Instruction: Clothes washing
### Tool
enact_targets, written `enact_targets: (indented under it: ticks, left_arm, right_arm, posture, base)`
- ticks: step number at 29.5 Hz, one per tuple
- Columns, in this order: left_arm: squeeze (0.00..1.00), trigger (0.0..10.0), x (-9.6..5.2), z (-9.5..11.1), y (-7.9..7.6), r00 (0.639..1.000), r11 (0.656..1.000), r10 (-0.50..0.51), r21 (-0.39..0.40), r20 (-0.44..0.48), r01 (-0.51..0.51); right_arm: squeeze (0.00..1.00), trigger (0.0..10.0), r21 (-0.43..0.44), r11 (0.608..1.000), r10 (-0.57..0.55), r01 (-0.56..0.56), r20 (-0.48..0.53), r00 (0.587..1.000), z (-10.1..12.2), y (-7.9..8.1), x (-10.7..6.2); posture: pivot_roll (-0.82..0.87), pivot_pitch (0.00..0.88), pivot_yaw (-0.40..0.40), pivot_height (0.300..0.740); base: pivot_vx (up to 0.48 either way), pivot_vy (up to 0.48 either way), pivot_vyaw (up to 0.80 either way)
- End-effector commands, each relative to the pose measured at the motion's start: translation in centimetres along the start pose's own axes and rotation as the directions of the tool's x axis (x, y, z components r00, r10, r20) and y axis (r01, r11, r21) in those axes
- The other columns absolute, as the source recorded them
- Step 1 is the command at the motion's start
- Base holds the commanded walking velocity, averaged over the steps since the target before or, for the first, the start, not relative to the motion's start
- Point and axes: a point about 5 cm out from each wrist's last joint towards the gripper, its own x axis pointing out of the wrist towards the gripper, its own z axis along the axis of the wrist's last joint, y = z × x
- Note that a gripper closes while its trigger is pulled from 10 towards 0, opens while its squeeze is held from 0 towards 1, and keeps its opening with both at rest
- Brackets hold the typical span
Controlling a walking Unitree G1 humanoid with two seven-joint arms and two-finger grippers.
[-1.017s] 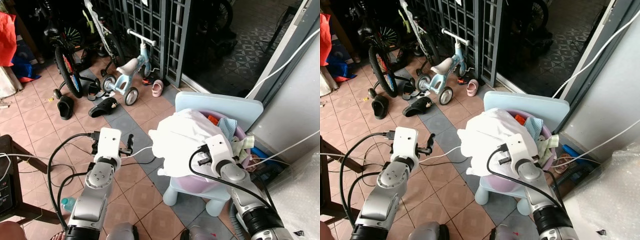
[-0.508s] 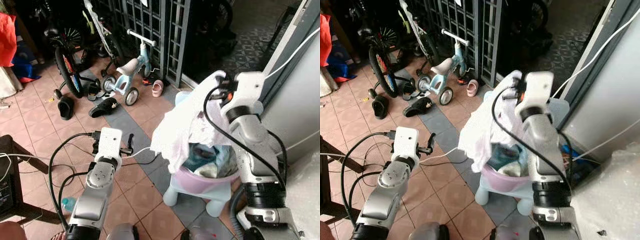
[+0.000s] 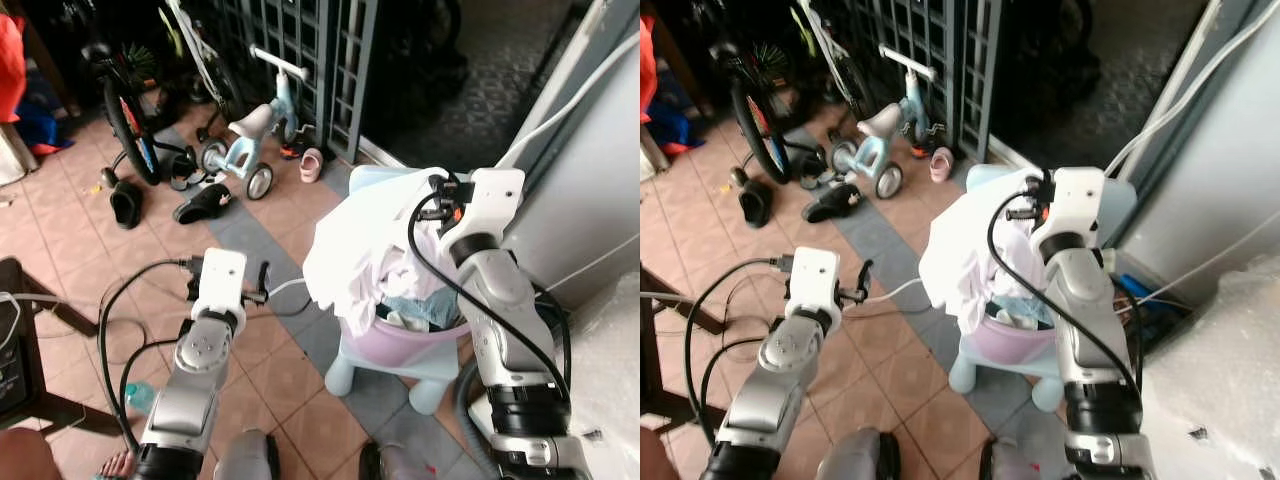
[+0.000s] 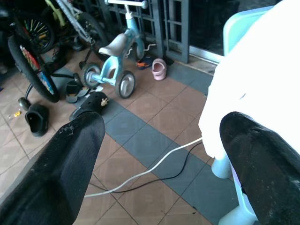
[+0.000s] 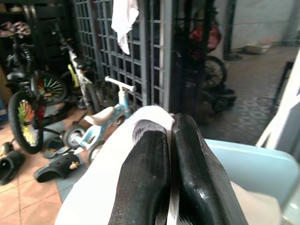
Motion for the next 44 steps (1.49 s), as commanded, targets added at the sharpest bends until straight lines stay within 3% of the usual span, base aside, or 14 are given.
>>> enact_targets:
  ticks: [1,13,19,44]
  left_arm:
    - [0.00,10.0,0.0,-0.2,0.0,1.000,1.000,-0.001,0.001,-0.004,0.001]
    - [0.00,10.0,-0.1,0.3,0.1,0.998,0.999,-0.047,-0.014,0.049,0.048]
    - [0.00,10.0,-0.1,0.3,0.1,0.997,0.998,-0.056,-0.015,0.054,0.056]
    - [0.00,10.0,0.0,0.4,-0.2,0.997,0.998,-0.044,-0.033,0.069,0.046]
  right_arm:
    - [0.00,10.0,-0.009,1.000,-0.005,0.006,0.017,1.000,0.5,0.0,0.1]
    - [0.00,10.0,-0.030,0.999,-0.031,0.031,0.012,0.999,0.0,-0.2,-0.2]
    - [0.00,10.0,-0.056,0.995,-0.075,0.077,0.031,0.997,0.2,-0.9,-0.2]
    - [0.00,10.0,-0.075,0.991,-0.104,0.106,0.032,0.994,-0.1,-1.5,-0.3]
  posture:
    - [-0.03,0.003,0.017,0.740]
    - [-0.04,0.000,0.021,0.740]
    - [-0.04,0.000,0.022,0.740]
    - [-0.05,0.000,0.022,0.740]
  base:
    - [0.000,0.000,-0.78]
    - [0.000,0.000,-0.63]
    - [0.000,0.000,0.00]
    - [0.170,-0.281,-0.74]
